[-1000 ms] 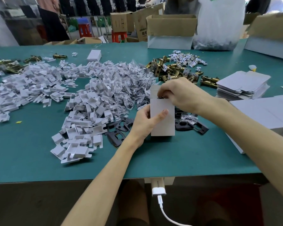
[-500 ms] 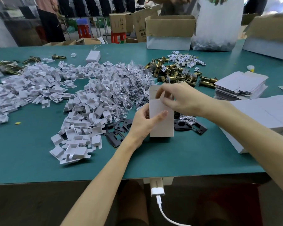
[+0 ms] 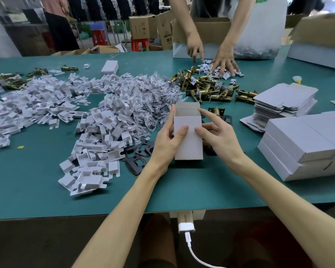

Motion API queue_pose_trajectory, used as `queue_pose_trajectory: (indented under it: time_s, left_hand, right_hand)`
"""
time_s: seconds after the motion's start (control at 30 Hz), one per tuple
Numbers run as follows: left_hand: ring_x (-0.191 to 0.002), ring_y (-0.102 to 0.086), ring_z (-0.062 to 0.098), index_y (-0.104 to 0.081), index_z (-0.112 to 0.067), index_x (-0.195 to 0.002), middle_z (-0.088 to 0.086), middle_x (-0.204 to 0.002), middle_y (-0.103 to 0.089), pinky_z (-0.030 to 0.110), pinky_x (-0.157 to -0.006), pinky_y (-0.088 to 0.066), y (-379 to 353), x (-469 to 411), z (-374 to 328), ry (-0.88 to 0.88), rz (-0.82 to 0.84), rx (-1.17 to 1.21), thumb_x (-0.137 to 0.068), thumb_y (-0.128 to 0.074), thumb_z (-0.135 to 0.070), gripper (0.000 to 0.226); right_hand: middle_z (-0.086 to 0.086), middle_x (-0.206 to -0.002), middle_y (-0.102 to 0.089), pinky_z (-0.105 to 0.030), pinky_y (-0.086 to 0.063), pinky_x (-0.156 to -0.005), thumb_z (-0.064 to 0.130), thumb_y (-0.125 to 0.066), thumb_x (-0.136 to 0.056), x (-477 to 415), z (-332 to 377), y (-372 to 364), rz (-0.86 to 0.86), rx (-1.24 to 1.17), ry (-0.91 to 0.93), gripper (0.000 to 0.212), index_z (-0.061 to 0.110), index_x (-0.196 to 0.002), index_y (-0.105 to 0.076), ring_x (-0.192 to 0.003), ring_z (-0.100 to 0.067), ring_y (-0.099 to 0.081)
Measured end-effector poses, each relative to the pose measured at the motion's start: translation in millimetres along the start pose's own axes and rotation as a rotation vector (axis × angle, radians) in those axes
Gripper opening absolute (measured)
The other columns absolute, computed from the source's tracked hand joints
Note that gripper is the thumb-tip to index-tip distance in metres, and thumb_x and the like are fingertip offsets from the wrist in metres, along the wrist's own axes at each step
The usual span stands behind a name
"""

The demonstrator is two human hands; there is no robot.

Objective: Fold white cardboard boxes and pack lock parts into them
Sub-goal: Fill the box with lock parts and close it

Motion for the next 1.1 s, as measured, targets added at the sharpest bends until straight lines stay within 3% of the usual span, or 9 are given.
queue_pose_trajectory:
  time_s: [0.17,0.33,0.47,0.6,0.77,0.93,1.03,1.1]
  left_hand:
    - [-0.12,-0.069,0.025,-0.052,-0.049,-0.145,-0.005,-0.134,-0.071,0.045,-0.093,-0.061,0.9,0.8,-3.4,-0.018,-0.003,0.053,-0.099,-0.071,-0.027,0.054]
    - [-0.092,-0.074,0.024,-0.071,-0.019,-0.123,0.009,-0.112,-0.078,0.04,-0.076,-0.064,2.3,3.6,-4.7,0.021,-0.033,0.041,-0.098,-0.071,-0.025,0.026]
    - [-0.084,-0.069,0.018,-0.074,-0.011,-0.108,0.007,-0.098,-0.077,0.038,-0.071,-0.057,0.8,3.7,-2.3,0.036,-0.058,-0.037,-0.103,-0.065,-0.023,0.015]
    - [-0.084,-0.065,0.018,-0.075,-0.009,-0.108,0.006,-0.098,-0.074,0.033,-0.07,-0.053,0.5,3.6,-1.5,0.04,-0.049,-0.094,-0.107,-0.059,-0.022,0.021]
    - [-0.094,-0.065,0.014,-0.079,-0.013,-0.106,-0.009,-0.109,-0.07,0.039,-0.081,-0.051,0.8,3.4,-2.9,0.046,0.012,-0.114,-0.106,-0.058,-0.016,0.021]
    - [-0.098,-0.066,0.025,-0.072,-0.018,-0.123,0.012,-0.118,-0.074,0.054,-0.087,-0.057,2.4,4.3,-3.8,-0.013,0.01,-0.056,-0.102,-0.064,-0.01,0.024]
    - [-0.093,-0.067,0.027,-0.065,-0.022,-0.131,0.023,-0.114,-0.07,0.046,-0.08,-0.058,1.7,4.7,-6.2,-0.032,0.004,-0.036,-0.101,-0.066,-0.012,0.031]
    - [-0.09,-0.067,0.024,-0.07,-0.017,-0.121,0.02,-0.11,-0.073,0.041,-0.076,-0.055,0.3,5.7,-8.2,-0.017,-0.003,-0.031,-0.1,-0.067,-0.023,0.022]
  right_hand:
    - [0.003,-0.094,-0.074,-0.023,-0.054,-0.07,0.013,-0.066,-0.098,2.5,-3.2,-7.6,-0.067,-0.081,0.049,0.038,0.024,-0.135,-0.064,-0.084,-0.008,-0.069]
    - [0.005,-0.09,-0.072,-0.027,-0.055,-0.067,0.028,-0.066,-0.091,11.0,-7.6,-11.7,-0.096,-0.175,-0.008,0.024,0.03,-0.115,-0.071,-0.084,-0.012,-0.068]
    - [0.004,-0.091,-0.071,-0.039,-0.054,-0.075,0.028,-0.065,-0.098,17.5,-19.9,-10.2,-0.118,-0.179,-0.055,0.012,0.023,-0.107,-0.071,-0.084,-0.011,-0.065]
    - [0.009,-0.09,-0.073,-0.024,-0.053,-0.066,0.032,-0.065,-0.099,21.1,-21.8,-11.1,-0.122,-0.218,-0.071,0.01,0.027,-0.1,-0.074,-0.081,-0.006,-0.066]
    - [0.006,-0.088,-0.072,-0.024,-0.052,-0.063,0.03,-0.065,-0.099,22.7,-20.5,-9.7,-0.101,-0.208,-0.074,0.012,0.031,-0.094,-0.075,-0.078,-0.008,-0.065]
    - [0.003,-0.096,-0.072,-0.028,-0.054,-0.067,0.03,-0.066,-0.099,23.4,-20.9,-8.6,-0.113,-0.187,-0.058,0.007,0.026,-0.103,-0.071,-0.086,-0.012,-0.068]
    - [-0.004,-0.102,-0.072,-0.026,-0.055,-0.067,0.025,-0.071,-0.096,23.1,-21.5,-8.7,-0.152,-0.256,-0.072,0.02,0.023,-0.111,-0.059,-0.09,-0.013,-0.069]
    - [-0.006,-0.103,-0.074,-0.025,-0.054,-0.067,0.024,-0.073,-0.094,23.1,-21.9,-8.7,-0.158,-0.294,-0.096,0.026,0.02,-0.112,-0.055,-0.09,-0.013,-0.07]
Point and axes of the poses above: each hand's wrist, its own x-axis away from the middle knuckle, its own y-axis out of the back of the hand, z = x × y, the point moved 2 cm from there along -x, towards the middle knuckle
